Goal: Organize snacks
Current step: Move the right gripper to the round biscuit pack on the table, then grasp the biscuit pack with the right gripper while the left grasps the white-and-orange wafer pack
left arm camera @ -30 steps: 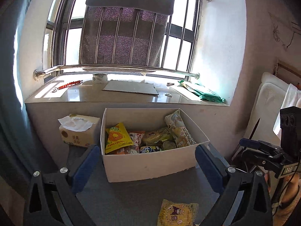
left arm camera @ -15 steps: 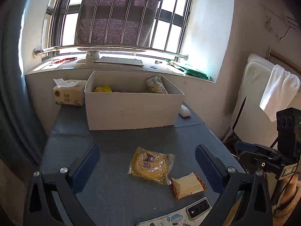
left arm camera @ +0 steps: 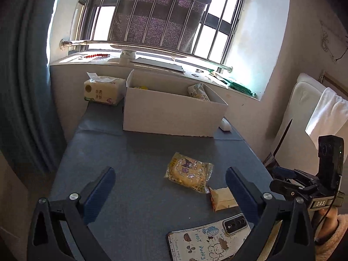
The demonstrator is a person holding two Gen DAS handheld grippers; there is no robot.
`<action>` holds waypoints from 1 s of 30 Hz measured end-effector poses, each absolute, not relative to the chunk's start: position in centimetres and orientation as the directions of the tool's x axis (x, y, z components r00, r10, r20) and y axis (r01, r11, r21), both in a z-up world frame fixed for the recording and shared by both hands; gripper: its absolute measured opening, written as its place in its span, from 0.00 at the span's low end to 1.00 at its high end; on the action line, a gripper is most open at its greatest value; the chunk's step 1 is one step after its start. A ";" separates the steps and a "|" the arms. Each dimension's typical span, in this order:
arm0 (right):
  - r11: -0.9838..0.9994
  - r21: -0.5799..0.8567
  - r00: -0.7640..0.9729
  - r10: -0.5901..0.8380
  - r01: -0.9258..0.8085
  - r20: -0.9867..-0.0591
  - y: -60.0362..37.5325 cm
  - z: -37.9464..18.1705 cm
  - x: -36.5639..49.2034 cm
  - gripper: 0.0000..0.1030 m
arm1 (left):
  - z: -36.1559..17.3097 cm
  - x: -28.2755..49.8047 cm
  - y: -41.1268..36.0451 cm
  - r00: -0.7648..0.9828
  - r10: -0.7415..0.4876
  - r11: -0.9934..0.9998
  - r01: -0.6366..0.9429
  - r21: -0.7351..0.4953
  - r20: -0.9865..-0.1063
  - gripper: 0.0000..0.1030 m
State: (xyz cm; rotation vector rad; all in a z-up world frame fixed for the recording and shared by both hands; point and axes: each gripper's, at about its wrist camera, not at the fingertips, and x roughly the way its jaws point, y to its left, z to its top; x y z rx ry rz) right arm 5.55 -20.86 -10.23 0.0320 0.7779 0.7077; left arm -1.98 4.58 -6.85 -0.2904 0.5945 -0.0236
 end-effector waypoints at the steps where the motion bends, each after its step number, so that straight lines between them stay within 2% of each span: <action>1: 0.768 0.266 0.481 0.590 -0.582 -0.649 -20.3 -10.7 5.8 1.00 | -6.9 -2.0 4.7 0.829 -0.108 0.958 -0.061 -0.280 -0.548 1.00; 9: 0.651 0.034 0.386 0.491 -0.758 -0.781 -11.7 -13.1 9.4 1.00 | -7.4 -2.1 5.1 0.820 -0.106 0.962 -0.060 -0.267 -0.563 1.00; 17: 0.576 0.014 0.304 0.451 -0.817 -0.839 -6.6 -15.6 13.0 1.00 | -8.0 -2.3 5.9 0.807 -0.100 0.962 -0.071 -0.263 -0.582 1.00; 26: 0.552 0.016 0.241 0.390 -0.834 -0.889 -5.7 -18.1 14.4 1.00 | -9.0 -1.9 5.5 0.780 -0.113 0.966 -0.058 -0.251 -0.616 1.00; 28: 0.577 0.011 0.262 0.388 -0.817 -0.884 -6.1 -17.7 14.3 0.90 | -9.1 -1.7 5.2 0.775 -0.114 0.969 -0.052 -0.242 -0.621 1.00; 29: 0.585 0.012 0.270 0.392 -0.811 -0.880 -6.3 -17.4 14.4 0.75 | -9.1 -1.6 4.9 0.772 -0.120 0.970 -0.042 -0.238 -0.624 1.00; 30: 0.590 0.019 0.264 0.390 -0.807 -0.882 -6.4 -17.1 14.5 0.74 | -9.2 -1.5 4.7 0.768 -0.121 0.972 -0.036 -0.231 -0.628 1.00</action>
